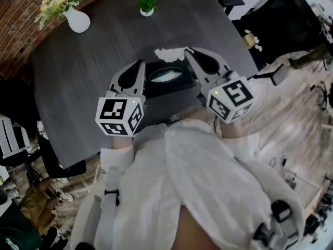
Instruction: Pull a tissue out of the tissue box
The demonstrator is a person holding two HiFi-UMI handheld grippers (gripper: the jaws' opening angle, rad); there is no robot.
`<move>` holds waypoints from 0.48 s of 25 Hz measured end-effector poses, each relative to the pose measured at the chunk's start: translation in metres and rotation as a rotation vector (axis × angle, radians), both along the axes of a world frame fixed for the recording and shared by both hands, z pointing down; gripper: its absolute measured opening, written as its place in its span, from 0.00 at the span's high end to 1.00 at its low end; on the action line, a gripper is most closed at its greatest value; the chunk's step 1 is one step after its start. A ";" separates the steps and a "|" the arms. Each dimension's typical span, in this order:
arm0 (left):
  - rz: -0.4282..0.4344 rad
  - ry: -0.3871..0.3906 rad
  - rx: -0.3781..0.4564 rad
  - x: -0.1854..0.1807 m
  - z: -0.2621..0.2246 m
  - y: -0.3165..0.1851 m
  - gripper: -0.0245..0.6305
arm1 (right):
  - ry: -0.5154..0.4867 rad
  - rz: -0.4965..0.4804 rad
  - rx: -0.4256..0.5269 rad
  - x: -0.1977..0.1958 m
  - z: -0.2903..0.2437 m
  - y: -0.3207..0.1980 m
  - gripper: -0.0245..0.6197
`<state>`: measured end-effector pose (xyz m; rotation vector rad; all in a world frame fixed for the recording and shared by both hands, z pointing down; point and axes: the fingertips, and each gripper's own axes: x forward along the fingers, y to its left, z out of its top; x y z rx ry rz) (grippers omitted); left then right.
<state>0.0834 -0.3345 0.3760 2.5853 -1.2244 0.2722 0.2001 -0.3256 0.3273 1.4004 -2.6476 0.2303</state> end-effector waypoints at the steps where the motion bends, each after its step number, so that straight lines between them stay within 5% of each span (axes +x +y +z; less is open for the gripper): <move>1: 0.003 0.000 -0.004 0.001 0.001 0.000 0.96 | -0.003 -0.002 -0.004 0.000 0.000 0.000 0.95; 12: 0.017 -0.002 -0.038 0.006 0.012 0.005 0.96 | -0.016 -0.023 -0.021 -0.004 0.005 0.001 0.95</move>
